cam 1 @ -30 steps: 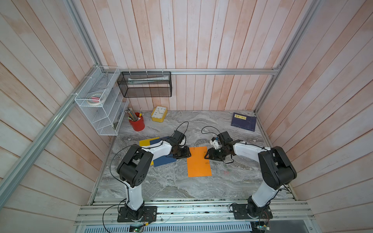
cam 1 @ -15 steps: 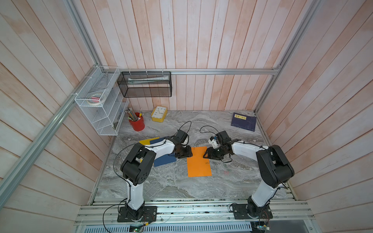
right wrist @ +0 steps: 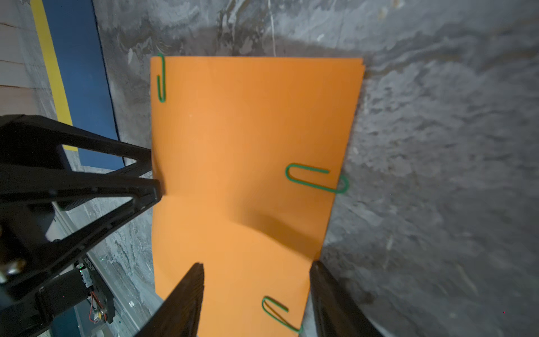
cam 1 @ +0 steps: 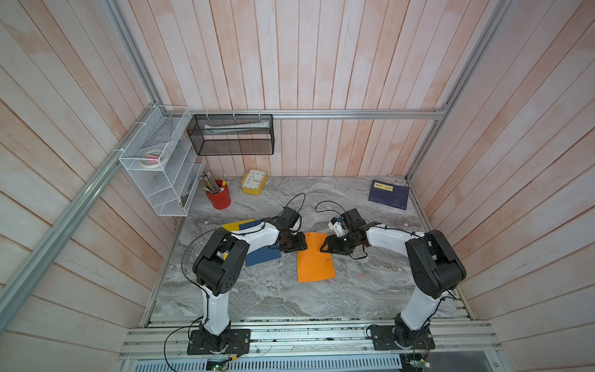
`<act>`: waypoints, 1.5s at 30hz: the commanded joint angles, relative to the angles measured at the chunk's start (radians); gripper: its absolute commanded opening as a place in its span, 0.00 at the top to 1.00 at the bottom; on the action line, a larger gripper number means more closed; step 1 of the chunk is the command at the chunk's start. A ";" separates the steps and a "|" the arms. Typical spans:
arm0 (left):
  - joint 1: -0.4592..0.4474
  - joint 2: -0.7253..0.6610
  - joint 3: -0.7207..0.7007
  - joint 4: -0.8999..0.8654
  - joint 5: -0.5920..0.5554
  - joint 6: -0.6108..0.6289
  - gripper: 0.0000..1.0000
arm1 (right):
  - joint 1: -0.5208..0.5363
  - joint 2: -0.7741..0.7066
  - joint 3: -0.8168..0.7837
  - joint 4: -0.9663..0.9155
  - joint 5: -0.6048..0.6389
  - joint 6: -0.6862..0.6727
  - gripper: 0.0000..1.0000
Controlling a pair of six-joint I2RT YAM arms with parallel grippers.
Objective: Unclip the paperclips from the documents
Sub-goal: Pick up the document from the center of the board.
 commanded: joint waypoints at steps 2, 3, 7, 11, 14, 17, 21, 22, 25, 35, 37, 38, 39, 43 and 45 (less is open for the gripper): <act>-0.005 0.035 -0.002 -0.022 -0.019 -0.002 0.48 | 0.012 0.048 -0.020 -0.054 0.021 0.001 0.38; -0.005 0.032 -0.002 -0.025 -0.021 -0.001 0.48 | 0.012 0.045 -0.021 -0.057 0.023 -0.001 0.39; -0.003 0.018 -0.012 -0.023 -0.027 0.002 0.48 | 0.008 0.031 -0.033 -0.059 0.031 -0.002 0.38; -0.004 0.021 -0.018 0.003 0.012 -0.003 0.48 | 0.008 0.038 -0.033 -0.046 0.006 0.004 0.38; -0.005 0.020 -0.022 0.021 0.033 -0.006 0.48 | 0.015 0.044 -0.024 -0.037 -0.005 0.011 0.38; -0.004 0.015 -0.022 0.034 0.043 -0.006 0.48 | 0.018 0.046 -0.025 -0.019 -0.021 0.023 0.38; -0.005 0.008 -0.023 0.056 0.066 -0.007 0.48 | 0.021 0.051 -0.025 -0.003 -0.037 0.030 0.38; -0.005 0.006 -0.023 0.060 0.073 -0.007 0.47 | 0.022 0.052 -0.026 0.003 -0.043 0.034 0.38; -0.007 0.006 -0.025 0.077 0.093 -0.007 0.46 | 0.029 0.054 -0.027 0.021 -0.055 0.044 0.38; -0.008 -0.007 -0.048 0.130 0.136 -0.019 0.49 | 0.039 0.046 -0.040 0.071 -0.085 0.069 0.38; -0.008 -0.017 -0.055 0.145 0.133 -0.022 0.54 | 0.039 0.043 -0.047 0.081 -0.094 0.073 0.38; -0.008 -0.023 -0.059 0.148 0.132 -0.023 0.57 | 0.039 0.040 -0.051 0.085 -0.095 0.073 0.38; -0.008 -0.028 -0.061 0.150 0.129 -0.021 0.59 | 0.039 0.036 -0.054 0.086 -0.095 0.073 0.38; -0.007 -0.051 -0.066 0.158 0.122 -0.015 0.67 | 0.025 0.008 -0.071 0.100 -0.099 0.074 0.38; -0.003 -0.061 -0.065 0.157 0.124 -0.010 0.68 | 0.008 -0.014 -0.080 0.107 -0.108 0.073 0.38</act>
